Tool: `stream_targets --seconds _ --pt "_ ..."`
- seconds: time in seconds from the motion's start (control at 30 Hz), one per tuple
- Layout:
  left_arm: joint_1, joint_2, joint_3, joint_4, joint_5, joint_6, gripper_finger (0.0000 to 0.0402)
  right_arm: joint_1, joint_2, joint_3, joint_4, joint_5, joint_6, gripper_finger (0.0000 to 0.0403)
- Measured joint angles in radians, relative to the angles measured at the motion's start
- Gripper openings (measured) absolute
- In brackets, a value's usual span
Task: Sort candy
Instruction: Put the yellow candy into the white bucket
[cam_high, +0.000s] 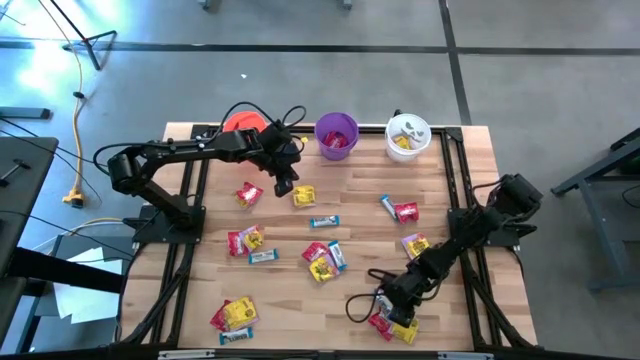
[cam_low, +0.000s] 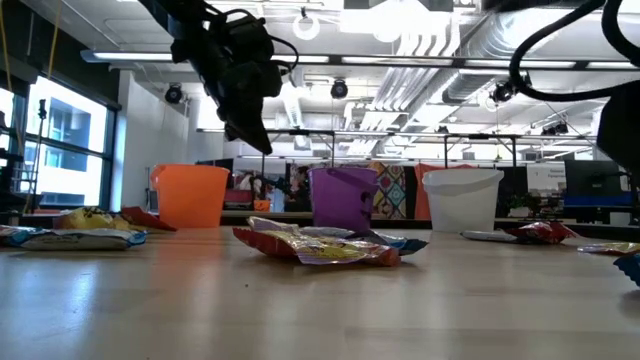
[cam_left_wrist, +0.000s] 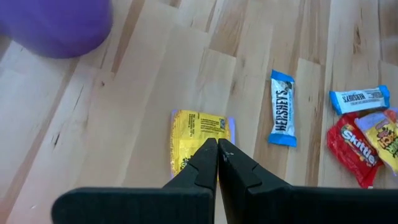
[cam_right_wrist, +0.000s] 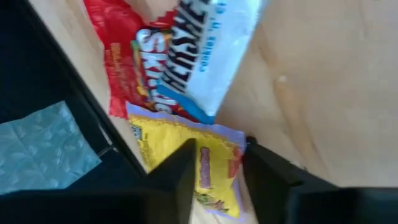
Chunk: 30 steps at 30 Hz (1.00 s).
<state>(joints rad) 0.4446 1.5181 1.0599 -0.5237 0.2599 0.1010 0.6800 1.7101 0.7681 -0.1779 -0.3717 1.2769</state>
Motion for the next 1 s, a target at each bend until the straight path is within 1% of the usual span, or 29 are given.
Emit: stream_targets --seconds 0.13,0.2,0.37,0.43,0.53,0.67,0.77,0.9,1.0 --pt "0.0 0.0 0.0 -0.007 0.0 0.008 0.0 0.0 0.001 -0.002 -0.015 0.006 -0.012 0.0032" --pt "0.0 0.0 0.0 -0.007 0.0 0.008 0.0 0.0 -0.003 -0.003 -0.015 0.006 -0.013 0.0009" --pt "0.0 0.0 0.0 -0.007 0.0 0.017 0.0 -0.019 -0.053 -0.007 -0.035 0.005 -0.016 0.0009" --pt "0.0 0.0 0.0 -0.007 0.0 0.025 0.0 -0.029 -0.106 -0.006 -0.053 0.009 -0.004 0.0003" --pt "0.0 0.0 0.0 -0.006 0.0 0.032 0.0 -0.046 -0.197 -0.006 -0.103 0.054 0.033 0.0002" --pt "0.0 0.0 0.0 -0.002 -0.001 0.032 0.0 -0.08 -0.336 -0.004 -0.188 0.174 0.09 0.0001" --pt "0.0 0.0 0.0 0.0 -0.001 0.032 0.0 -0.128 -0.432 -0.004 -0.272 0.269 0.108 0.0001" --pt "0.0 0.0 0.0 0.014 -0.001 0.031 0.0 -0.233 -0.537 -0.004 -0.392 0.387 0.075 0.0" --pt "0.0 0.0 0.0 0.03 -0.001 0.025 0.0 -0.346 -0.597 -0.004 -0.433 0.479 0.014 0.0"
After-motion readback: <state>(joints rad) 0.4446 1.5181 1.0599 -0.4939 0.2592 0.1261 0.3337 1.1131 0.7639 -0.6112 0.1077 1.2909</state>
